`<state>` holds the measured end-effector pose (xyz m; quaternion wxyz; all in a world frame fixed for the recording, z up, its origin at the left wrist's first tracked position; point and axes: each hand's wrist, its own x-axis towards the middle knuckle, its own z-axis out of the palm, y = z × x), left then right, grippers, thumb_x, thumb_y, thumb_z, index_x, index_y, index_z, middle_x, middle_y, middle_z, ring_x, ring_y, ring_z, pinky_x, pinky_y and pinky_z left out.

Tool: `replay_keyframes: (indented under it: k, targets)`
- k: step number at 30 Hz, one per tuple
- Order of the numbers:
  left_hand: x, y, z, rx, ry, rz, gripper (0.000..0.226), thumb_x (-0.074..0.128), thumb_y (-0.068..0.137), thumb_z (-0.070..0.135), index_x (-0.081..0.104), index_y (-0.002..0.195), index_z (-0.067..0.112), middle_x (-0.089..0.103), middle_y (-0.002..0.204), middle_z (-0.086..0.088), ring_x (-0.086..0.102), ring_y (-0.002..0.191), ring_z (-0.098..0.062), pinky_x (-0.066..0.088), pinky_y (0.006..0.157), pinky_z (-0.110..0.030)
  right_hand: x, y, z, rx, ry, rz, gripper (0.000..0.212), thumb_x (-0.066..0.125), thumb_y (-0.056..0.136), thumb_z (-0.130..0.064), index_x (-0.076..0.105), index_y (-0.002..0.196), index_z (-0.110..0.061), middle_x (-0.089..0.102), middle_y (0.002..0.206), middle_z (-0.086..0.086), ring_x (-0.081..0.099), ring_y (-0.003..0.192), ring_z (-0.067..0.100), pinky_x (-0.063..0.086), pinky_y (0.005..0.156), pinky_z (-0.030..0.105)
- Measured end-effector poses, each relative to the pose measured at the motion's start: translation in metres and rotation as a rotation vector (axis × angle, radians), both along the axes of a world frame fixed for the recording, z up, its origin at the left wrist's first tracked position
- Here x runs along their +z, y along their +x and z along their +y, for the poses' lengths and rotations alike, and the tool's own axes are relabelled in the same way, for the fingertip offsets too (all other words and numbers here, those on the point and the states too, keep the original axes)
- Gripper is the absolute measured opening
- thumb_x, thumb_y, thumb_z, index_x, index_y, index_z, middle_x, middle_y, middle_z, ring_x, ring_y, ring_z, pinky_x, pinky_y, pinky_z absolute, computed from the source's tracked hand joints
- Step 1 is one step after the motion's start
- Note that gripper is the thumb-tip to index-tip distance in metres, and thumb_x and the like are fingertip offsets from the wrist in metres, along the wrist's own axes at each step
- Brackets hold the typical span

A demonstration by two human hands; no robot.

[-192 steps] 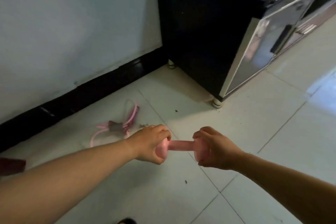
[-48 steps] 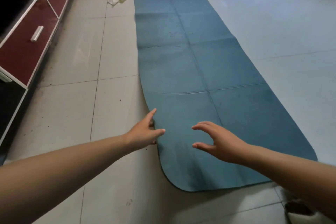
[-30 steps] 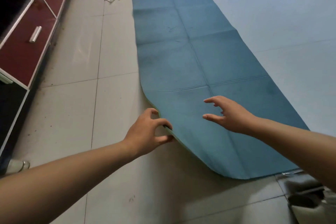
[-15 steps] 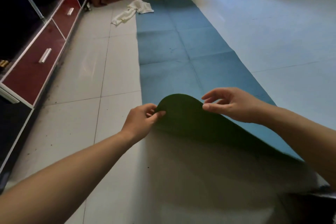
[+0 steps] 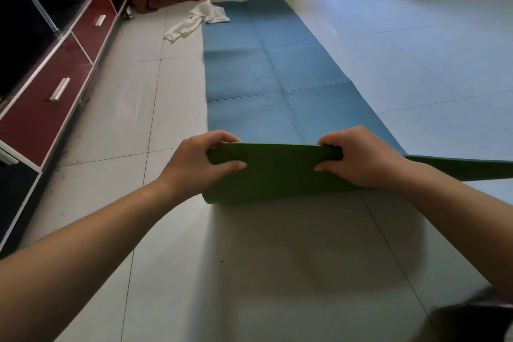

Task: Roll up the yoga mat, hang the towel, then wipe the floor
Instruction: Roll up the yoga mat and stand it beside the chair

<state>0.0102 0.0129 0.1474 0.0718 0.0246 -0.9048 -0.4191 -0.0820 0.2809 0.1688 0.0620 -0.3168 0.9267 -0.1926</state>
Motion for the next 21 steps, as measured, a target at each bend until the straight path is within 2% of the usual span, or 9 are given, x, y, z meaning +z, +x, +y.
replay_keyframes:
  k: [3, 6, 10, 13, 17, 21]
  targets:
    - [0.015, -0.008, 0.011, -0.061, -0.172, 0.03, 0.02, 0.075, 0.076, 0.027, 0.068, 0.094, 0.031, 0.066, 0.083, 0.016, 0.061, 0.079, -0.002, 0.047, 0.069, -0.014, 0.003, 0.0, 0.001, -0.013, -0.024, 0.021, 0.021, 0.076, 0.075, -0.031, 0.066, 0.091, -0.022, 0.052, 0.068, -0.013, 0.052, 0.071, 0.017, 0.042, 0.065, 0.029]
    - [0.019, -0.007, 0.012, -0.096, -0.252, -0.03, 0.016, 0.072, 0.08, 0.025, 0.067, 0.095, 0.027, 0.066, 0.082, 0.009, 0.061, 0.077, -0.013, 0.049, 0.069, -0.022, 0.015, 0.001, 0.008, -0.016, 0.012, -0.015, 0.021, 0.076, 0.075, -0.032, 0.067, 0.093, -0.023, 0.054, 0.075, -0.014, 0.056, 0.078, 0.015, 0.047, 0.07, 0.03]
    - [0.026, 0.003, 0.002, -0.092, -0.313, -0.085, 0.013, 0.068, 0.083, 0.024, 0.064, 0.096, 0.027, 0.067, 0.086, 0.005, 0.061, 0.078, -0.017, 0.052, 0.07, -0.03, 0.029, -0.006, 0.035, -0.03, 0.219, -0.009, 0.013, 0.073, 0.078, -0.029, 0.062, 0.083, -0.025, 0.051, 0.069, -0.011, 0.051, 0.074, 0.017, 0.04, 0.062, 0.028]
    - [0.022, 0.016, -0.009, -0.056, -0.343, -0.078, 0.013, 0.066, 0.085, 0.023, 0.063, 0.096, 0.028, 0.067, 0.088, 0.007, 0.06, 0.079, -0.017, 0.052, 0.069, -0.032, 0.032, -0.011, 0.05, -0.067, 0.279, 0.107, 0.011, 0.069, 0.08, -0.032, 0.06, 0.078, -0.027, 0.048, 0.063, -0.011, 0.046, 0.069, 0.017, 0.033, 0.055, 0.028]
    - [0.006, 0.017, -0.019, 0.02, -0.399, -0.129, 0.014, 0.063, 0.087, 0.027, 0.06, 0.099, 0.031, 0.067, 0.093, 0.006, 0.061, 0.081, -0.018, 0.053, 0.072, -0.036, 0.03, -0.022, 0.046, -0.049, 0.231, 0.253, 0.018, 0.069, 0.08, -0.038, 0.065, 0.091, -0.025, 0.064, 0.081, -0.003, 0.051, 0.071, 0.018, 0.036, 0.059, 0.028]
    - [-0.004, -0.002, -0.022, 0.057, -0.45, -0.128, 0.016, 0.061, 0.087, 0.032, 0.059, 0.103, 0.03, 0.067, 0.096, 0.006, 0.06, 0.083, -0.018, 0.051, 0.071, -0.031, 0.015, -0.05, 0.037, -0.056, 0.19, 0.326, 0.025, 0.072, 0.077, -0.038, 0.066, 0.095, -0.021, 0.069, 0.089, 0.001, 0.061, 0.08, 0.026, 0.038, 0.063, 0.028]
